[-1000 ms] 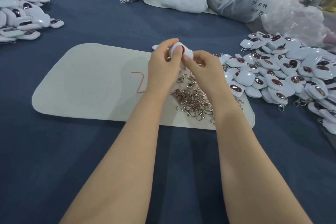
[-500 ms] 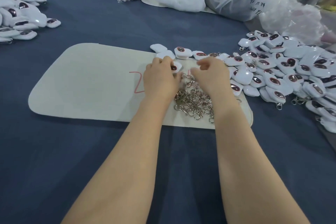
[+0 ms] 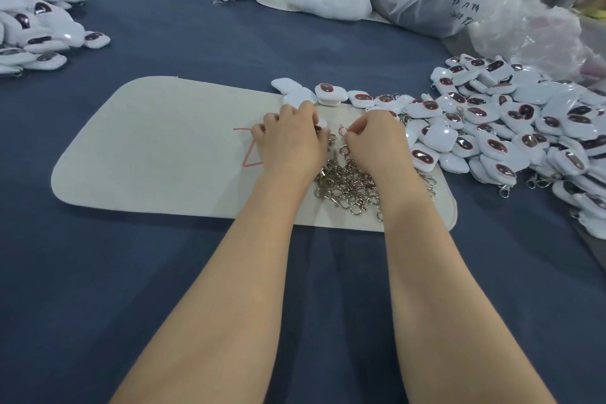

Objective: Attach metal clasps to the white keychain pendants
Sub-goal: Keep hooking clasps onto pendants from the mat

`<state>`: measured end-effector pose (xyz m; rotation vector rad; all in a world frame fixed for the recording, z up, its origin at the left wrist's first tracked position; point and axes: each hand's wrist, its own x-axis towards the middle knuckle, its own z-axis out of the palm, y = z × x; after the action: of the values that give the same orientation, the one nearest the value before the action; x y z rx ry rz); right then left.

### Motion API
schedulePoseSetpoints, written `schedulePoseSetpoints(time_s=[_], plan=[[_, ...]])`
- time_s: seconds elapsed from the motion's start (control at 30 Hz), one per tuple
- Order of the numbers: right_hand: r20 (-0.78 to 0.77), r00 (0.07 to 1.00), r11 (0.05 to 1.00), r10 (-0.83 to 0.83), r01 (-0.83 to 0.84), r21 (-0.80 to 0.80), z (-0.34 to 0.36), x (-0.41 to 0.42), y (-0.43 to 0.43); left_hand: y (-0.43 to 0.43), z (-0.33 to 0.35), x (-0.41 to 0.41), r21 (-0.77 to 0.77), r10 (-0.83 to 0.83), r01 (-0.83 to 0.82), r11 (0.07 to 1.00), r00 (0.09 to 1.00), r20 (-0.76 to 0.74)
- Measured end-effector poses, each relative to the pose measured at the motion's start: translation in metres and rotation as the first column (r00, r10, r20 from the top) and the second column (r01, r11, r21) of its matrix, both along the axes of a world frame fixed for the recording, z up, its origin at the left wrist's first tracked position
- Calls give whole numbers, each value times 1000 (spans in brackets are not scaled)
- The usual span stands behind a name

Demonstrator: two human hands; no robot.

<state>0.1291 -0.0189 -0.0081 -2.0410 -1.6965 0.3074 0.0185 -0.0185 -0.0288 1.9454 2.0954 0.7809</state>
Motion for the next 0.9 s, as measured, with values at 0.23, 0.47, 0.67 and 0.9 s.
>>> schedulePoseSetpoints(time_s=[0.23,0.47,0.67,0.9], plan=[[-479,877,977,36,69,200,-2,-3,0,-5,9,-1,86,-129,105,991,930,344],[-857,499,979,130,72,190,5,-2,-2,1,18,-10,38,-29,-10,999,457,889],[-911,372,978,179,29,204,9,-9,-3,0,24,-5,-45,43,38,998,73,996],[-865,479,973,150,82,214,8,-8,-3,-7,22,-3,34,-71,115,993,332,940]])
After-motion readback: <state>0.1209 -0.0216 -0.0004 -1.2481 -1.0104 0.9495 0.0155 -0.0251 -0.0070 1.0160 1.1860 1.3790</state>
